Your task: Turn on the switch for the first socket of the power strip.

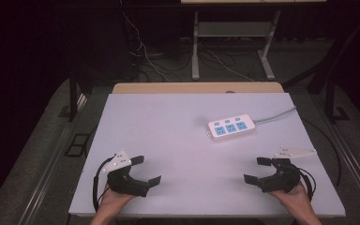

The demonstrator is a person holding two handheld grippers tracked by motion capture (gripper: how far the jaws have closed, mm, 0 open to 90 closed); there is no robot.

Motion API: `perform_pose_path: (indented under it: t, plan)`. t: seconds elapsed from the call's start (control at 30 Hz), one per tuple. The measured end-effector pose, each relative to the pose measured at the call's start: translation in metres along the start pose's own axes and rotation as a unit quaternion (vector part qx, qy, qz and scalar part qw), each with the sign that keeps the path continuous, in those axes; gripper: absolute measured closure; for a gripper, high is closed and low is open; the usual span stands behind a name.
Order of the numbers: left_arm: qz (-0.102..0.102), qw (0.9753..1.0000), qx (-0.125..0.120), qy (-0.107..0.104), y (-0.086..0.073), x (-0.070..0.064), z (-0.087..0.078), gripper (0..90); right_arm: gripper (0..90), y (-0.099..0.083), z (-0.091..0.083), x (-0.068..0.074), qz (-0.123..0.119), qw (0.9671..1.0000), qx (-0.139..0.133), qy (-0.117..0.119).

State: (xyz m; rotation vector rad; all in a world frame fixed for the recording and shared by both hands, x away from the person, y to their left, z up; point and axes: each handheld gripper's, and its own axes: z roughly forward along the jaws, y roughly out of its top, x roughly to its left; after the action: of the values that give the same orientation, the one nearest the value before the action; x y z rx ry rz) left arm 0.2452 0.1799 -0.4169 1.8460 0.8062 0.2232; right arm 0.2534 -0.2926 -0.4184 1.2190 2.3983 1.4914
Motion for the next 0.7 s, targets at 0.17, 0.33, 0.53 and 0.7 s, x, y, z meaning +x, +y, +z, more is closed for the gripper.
perform_pose_path:
  t: [0.17, 0.33, 0.53, 0.7]
  plan:
    - [0.0, 1.0, 0.003, -0.001, -0.0006, -0.0002, 0.0, 0.0, 0.5, 0.0004, 0.0002, -0.0011, 0.002, 1.0, 0.002, 0.002]
    - [0.002, 1.0, 0.003, -0.004, -0.0006, -0.001, 0.0001, 0.0, 0.5, 0.0004, 0.0007, -0.0012, 0.003, 1.0, 0.004, 0.003]
    - [0.0, 0.9999, 0.004, -0.011, -0.0007, -0.0009, 0.0012, 0.0, 0.5, 0.0005, 0.0013, -0.0011, 0.002, 1.0, 0.007, 0.001]
    - [0.001, 0.9999, 0.005, -0.013, -0.0009, -0.0011, 0.0022, 0.0, 0.5, 0.0005, 0.0012, -0.0018, 0.004, 0.9999, 0.01, 0.001]
